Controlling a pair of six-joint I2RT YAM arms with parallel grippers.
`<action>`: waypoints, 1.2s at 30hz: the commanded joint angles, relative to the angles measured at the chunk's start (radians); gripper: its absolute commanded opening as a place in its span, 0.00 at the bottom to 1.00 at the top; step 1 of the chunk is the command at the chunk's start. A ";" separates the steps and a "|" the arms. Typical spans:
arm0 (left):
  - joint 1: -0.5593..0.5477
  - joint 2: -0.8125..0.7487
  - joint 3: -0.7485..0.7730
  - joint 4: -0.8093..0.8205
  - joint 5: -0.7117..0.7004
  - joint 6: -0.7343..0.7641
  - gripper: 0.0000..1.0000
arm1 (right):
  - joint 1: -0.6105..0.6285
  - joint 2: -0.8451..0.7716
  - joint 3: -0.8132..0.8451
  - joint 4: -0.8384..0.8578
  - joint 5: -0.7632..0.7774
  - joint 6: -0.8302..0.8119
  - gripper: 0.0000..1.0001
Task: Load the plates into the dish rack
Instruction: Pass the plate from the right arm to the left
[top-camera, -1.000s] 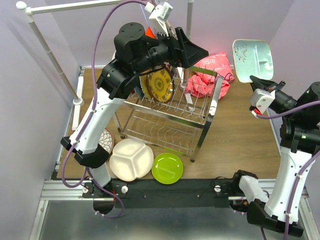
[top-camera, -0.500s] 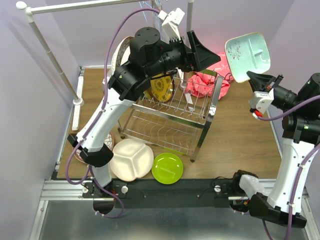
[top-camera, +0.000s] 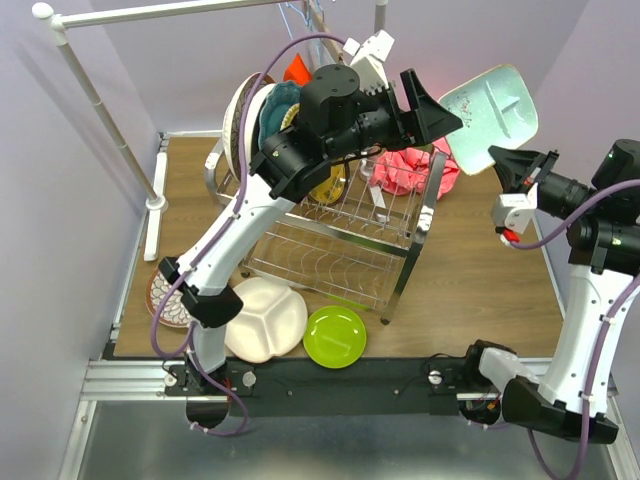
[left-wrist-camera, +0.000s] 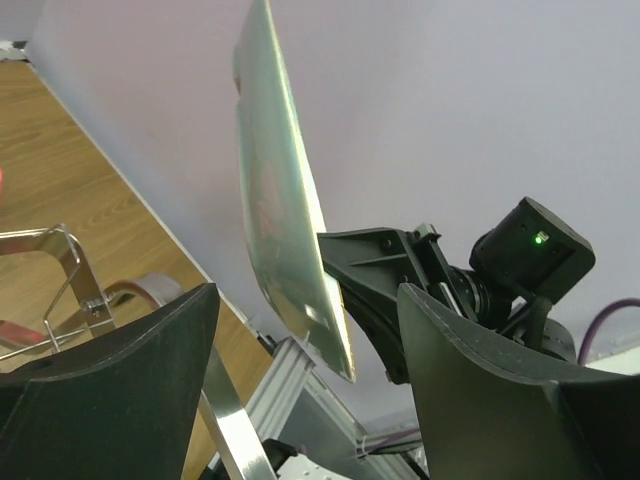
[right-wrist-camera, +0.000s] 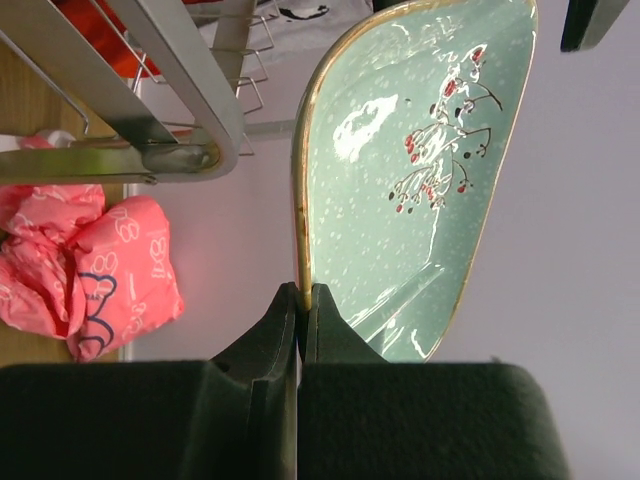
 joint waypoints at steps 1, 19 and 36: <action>-0.015 0.011 0.050 -0.044 -0.118 0.017 0.79 | 0.028 0.013 0.092 -0.063 -0.004 -0.283 0.01; -0.024 0.054 0.062 -0.114 -0.204 0.081 0.43 | 0.215 0.067 0.170 -0.131 0.275 -0.569 0.01; -0.023 0.036 0.080 -0.096 -0.279 0.152 0.00 | 0.285 0.025 0.087 0.033 0.250 -0.497 0.01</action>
